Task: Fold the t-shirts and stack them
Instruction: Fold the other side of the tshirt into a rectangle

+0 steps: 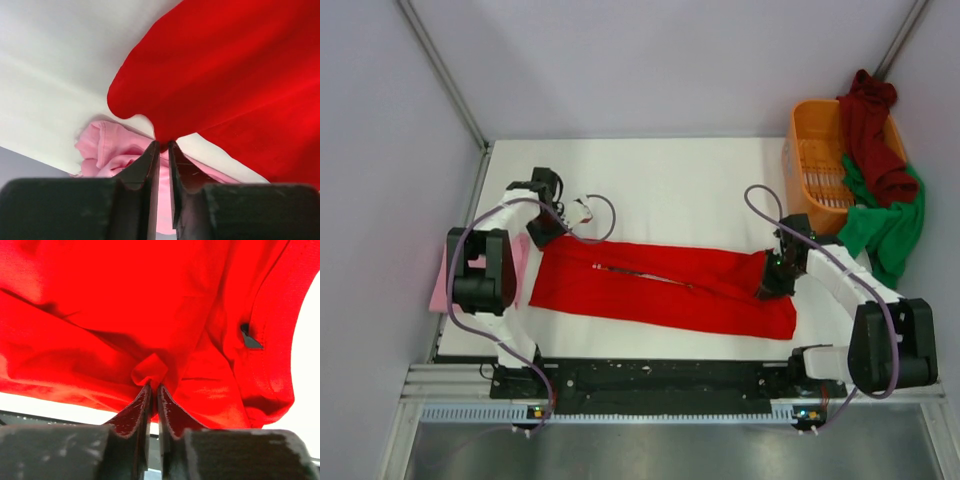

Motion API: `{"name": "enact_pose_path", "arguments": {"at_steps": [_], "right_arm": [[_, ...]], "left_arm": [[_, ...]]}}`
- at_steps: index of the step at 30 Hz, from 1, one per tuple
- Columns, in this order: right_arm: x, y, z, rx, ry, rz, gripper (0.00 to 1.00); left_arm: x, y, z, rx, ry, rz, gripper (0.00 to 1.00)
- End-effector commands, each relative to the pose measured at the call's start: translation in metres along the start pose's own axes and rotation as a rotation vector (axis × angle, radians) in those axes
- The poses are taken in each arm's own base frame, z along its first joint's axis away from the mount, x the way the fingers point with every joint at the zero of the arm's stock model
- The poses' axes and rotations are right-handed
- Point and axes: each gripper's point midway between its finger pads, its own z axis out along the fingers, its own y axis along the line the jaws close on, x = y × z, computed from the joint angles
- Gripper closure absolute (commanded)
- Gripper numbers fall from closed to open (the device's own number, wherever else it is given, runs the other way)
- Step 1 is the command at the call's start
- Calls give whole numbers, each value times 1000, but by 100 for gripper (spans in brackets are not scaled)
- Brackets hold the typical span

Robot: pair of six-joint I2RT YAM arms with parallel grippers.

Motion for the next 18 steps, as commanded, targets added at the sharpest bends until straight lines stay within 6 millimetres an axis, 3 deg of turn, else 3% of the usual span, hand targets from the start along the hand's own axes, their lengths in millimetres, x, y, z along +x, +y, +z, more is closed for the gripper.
{"name": "enact_pose_path", "arguments": {"at_steps": [1,2,4,9,11,14,16,18], "right_arm": [[0,-3,9,12,-1,20,75],[-1,-2,9,12,-4,21,61],[-4,-1,5,7,-20,24,50],[-22,0,-14,25,-132,37,49],[-31,3,-23,16,-180,34,54],[-45,5,-32,13,-237,36,64],[-49,7,-30,4,-245,46,65],[-47,10,-23,-18,-221,51,64]], "left_arm": [[8,1,1,11,42,20,69],[4,2,-2,6,25,21,63],[-6,5,-11,5,-24,28,54],[-65,-12,-66,103,-254,29,52],[-100,-32,-90,152,-334,51,52],[-162,-81,-115,266,-466,101,58],[-201,-119,-123,349,-519,118,67],[-237,-154,-124,426,-534,95,68]]}}
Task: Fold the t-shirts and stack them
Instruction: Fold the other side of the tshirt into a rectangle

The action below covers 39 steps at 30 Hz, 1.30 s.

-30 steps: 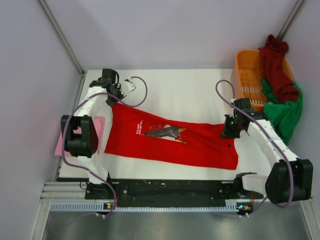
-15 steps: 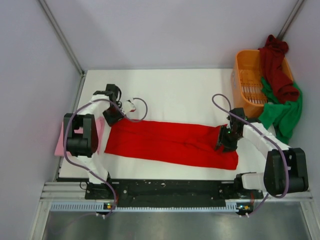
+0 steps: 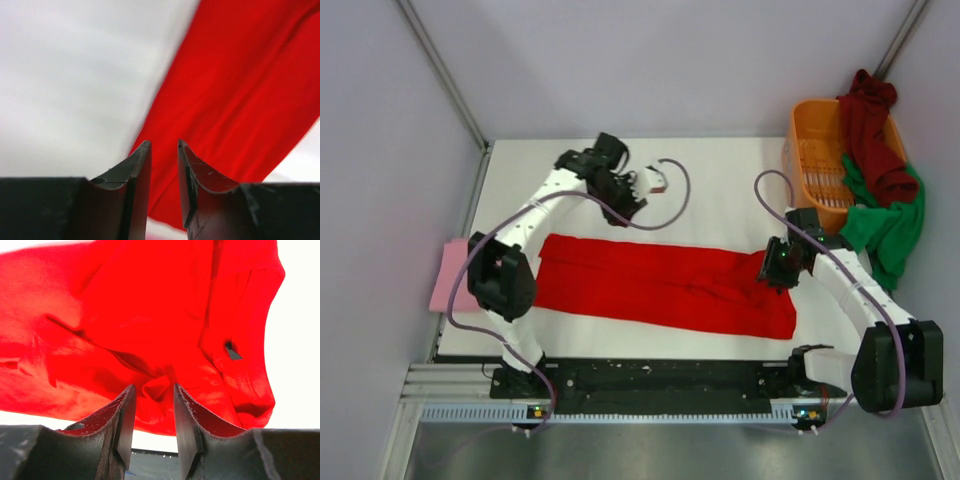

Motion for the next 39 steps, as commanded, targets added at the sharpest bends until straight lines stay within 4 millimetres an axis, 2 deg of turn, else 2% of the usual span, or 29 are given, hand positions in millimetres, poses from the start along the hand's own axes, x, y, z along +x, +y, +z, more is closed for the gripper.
{"name": "enact_pose_path", "arguments": {"at_steps": [1,5,8,10,13,16,19,21,24,27,30,33,37,39], "right_arm": [[-20,11,2,-46,-56,24,64],[-6,16,13,-98,-6,41,63],[3,17,18,-123,14,56,63],[7,15,20,-117,17,61,71],[12,11,22,-107,16,66,85],[18,10,23,-114,26,71,93],[26,10,24,-126,46,75,100],[31,12,23,-147,63,90,100],[39,15,21,-173,74,105,100],[49,15,21,-189,97,116,100],[55,14,20,-191,121,119,100],[51,18,15,-201,107,118,100],[28,28,-1,-230,20,97,100],[17,30,-8,-229,-26,89,100]], "left_arm": [[-91,-90,27,264,-139,-102,68],[-143,-136,53,423,-228,-140,63],[-157,-163,75,484,-236,-123,57],[-157,-186,93,525,-205,-117,54],[-150,-202,117,580,-171,-148,53],[-148,-206,132,591,-165,-175,53],[-149,-206,142,592,-179,-169,59],[-141,-210,149,593,-146,-160,62],[-123,-221,153,624,-81,-138,71],[-115,-229,147,666,-63,-123,98],[-110,-240,138,715,-56,-98,100],[-107,-246,127,743,-59,-69,100],[-119,-240,112,702,-113,-39,100],[-124,-233,111,647,-141,-32,100]]}}
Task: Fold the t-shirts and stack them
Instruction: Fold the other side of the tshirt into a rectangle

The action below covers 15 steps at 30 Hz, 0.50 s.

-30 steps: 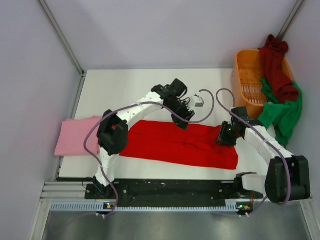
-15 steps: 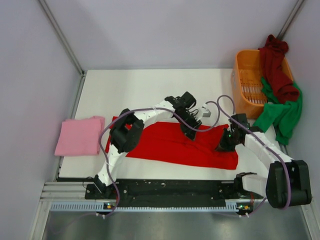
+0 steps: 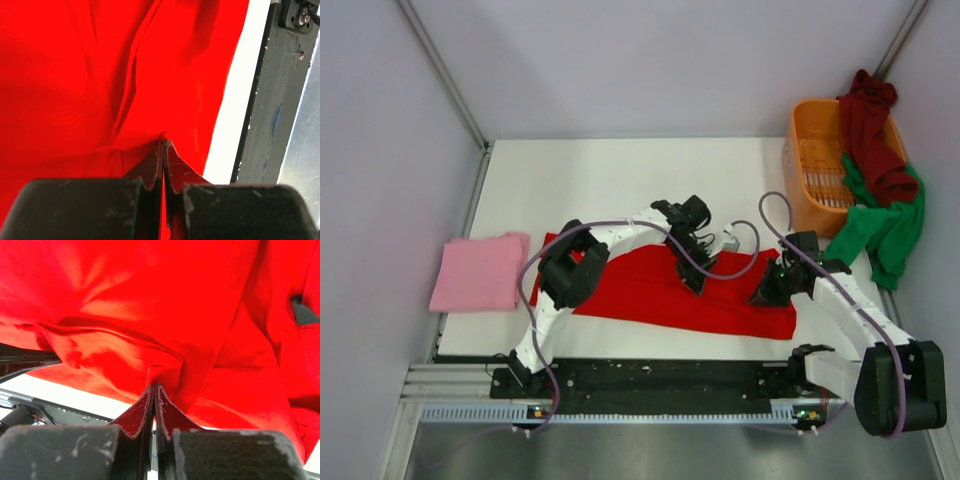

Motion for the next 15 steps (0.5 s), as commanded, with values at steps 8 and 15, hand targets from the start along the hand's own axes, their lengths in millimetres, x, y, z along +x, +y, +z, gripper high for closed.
{"name": "enact_pose_path", "arguments": {"at_steps": [8,15], "right_arm": [[-67,17,-32,44,-246,-97,100],[-91,16,-22,37,-360,-145,100]], "left_arm": [[-53,13,-53,-288,-197,128,100],[-50,33,-51,-383,-226,73,100]]}}
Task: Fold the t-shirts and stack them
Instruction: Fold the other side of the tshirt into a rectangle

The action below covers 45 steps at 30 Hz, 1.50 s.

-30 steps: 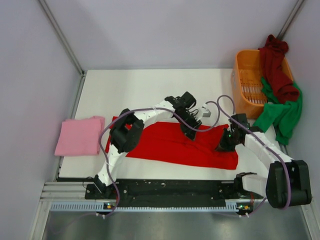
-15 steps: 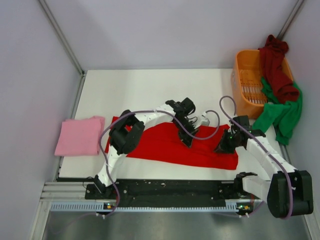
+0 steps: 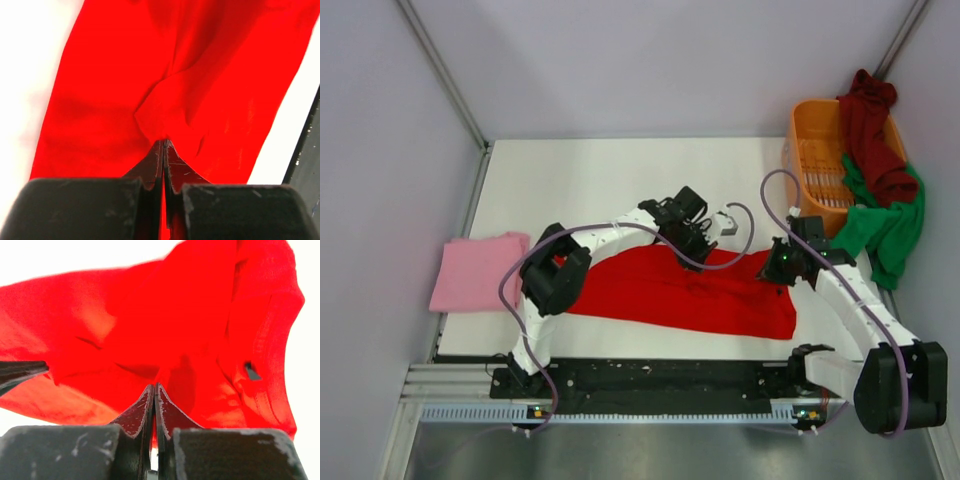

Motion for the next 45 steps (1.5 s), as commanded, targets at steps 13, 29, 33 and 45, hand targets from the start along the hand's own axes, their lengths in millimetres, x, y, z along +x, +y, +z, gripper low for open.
{"name": "enact_pose_path", "arguments": {"at_steps": [13,29,33,45], "right_arm": [[-51,-5,10,-84,-442,-78,100],[-72,-23,32,-2,-351,-78,98],[-81,-30,26,82,-304,-82,80],[-58,27,-8,-189,-220,27,94]], "left_arm": [[-32,15,-28,-161,-136,-38,100],[-7,45,-1,-256,-41,-94,79],[-15,53,-14,-315,-31,-92,60],[-46,0,-21,-67,-86,-81,84]]}}
